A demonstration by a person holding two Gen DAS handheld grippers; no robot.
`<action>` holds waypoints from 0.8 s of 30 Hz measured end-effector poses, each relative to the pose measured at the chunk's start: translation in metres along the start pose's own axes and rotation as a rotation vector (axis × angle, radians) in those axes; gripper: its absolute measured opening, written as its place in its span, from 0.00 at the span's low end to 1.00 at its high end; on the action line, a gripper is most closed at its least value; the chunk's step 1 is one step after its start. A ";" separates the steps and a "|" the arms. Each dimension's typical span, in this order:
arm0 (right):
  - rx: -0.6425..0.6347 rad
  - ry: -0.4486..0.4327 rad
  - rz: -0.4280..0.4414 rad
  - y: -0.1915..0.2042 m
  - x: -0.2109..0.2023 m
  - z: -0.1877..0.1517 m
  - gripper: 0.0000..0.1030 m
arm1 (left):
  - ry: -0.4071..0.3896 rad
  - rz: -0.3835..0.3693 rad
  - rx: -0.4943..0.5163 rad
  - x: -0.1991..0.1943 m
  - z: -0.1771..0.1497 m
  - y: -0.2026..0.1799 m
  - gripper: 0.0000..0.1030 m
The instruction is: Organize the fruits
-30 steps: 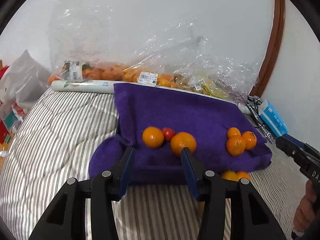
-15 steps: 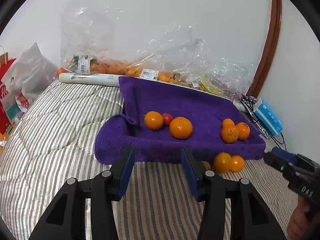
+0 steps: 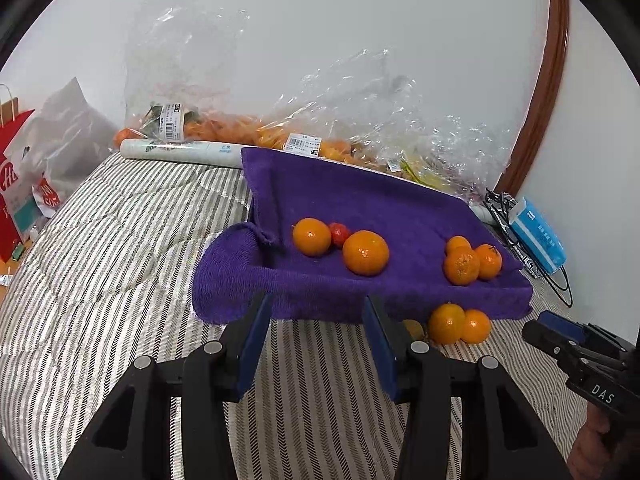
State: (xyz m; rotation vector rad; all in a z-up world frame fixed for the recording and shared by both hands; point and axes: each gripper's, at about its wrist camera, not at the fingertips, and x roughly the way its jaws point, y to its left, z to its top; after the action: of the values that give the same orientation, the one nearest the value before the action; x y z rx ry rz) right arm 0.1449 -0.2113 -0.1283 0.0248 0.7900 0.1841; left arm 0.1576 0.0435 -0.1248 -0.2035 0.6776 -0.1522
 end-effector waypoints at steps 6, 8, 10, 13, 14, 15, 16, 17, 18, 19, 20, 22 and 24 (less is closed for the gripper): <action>0.011 0.014 0.011 -0.001 0.004 -0.005 0.44 | 0.007 0.002 0.001 0.002 0.000 -0.001 0.44; 0.011 0.016 0.011 0.000 0.004 -0.005 0.44 | 0.009 0.004 0.001 0.003 -0.001 -0.001 0.44; 0.013 0.017 0.013 -0.001 0.004 -0.005 0.44 | 0.012 0.005 0.001 0.003 -0.001 -0.001 0.44; 0.024 0.016 0.017 -0.003 0.004 -0.005 0.44 | 0.013 0.008 0.002 0.004 -0.001 0.000 0.44; 0.027 0.016 0.019 -0.004 0.004 -0.005 0.44 | 0.013 0.008 0.002 0.004 -0.002 -0.001 0.44; 0.031 0.017 0.020 -0.004 0.004 -0.005 0.44 | 0.014 0.009 0.002 0.004 -0.002 -0.001 0.44; 0.033 0.017 0.020 -0.004 0.004 -0.006 0.44 | 0.014 0.011 0.002 0.004 -0.002 -0.001 0.44; 0.034 0.018 0.019 -0.004 0.004 -0.006 0.44 | 0.015 0.011 0.001 0.005 -0.002 -0.001 0.44; 0.034 0.018 0.019 -0.004 0.004 -0.006 0.44 | 0.016 0.011 0.001 0.005 -0.002 -0.001 0.44; 0.034 0.020 0.019 -0.004 0.004 -0.007 0.44 | 0.017 0.011 0.001 0.005 -0.002 -0.001 0.44; 0.035 0.021 0.019 -0.004 0.005 -0.007 0.44 | 0.017 0.012 0.002 0.006 -0.002 -0.001 0.44; 0.038 0.023 0.021 -0.005 0.005 -0.008 0.44 | 0.017 0.012 0.002 0.006 -0.002 0.000 0.44; 0.039 0.024 0.022 -0.005 0.006 -0.008 0.44 | 0.016 0.012 0.002 0.006 -0.002 -0.001 0.44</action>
State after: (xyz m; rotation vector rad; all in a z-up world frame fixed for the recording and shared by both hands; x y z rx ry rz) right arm 0.1439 -0.2158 -0.1385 0.0686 0.8177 0.1898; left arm 0.1608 0.0412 -0.1296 -0.1961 0.6947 -0.1435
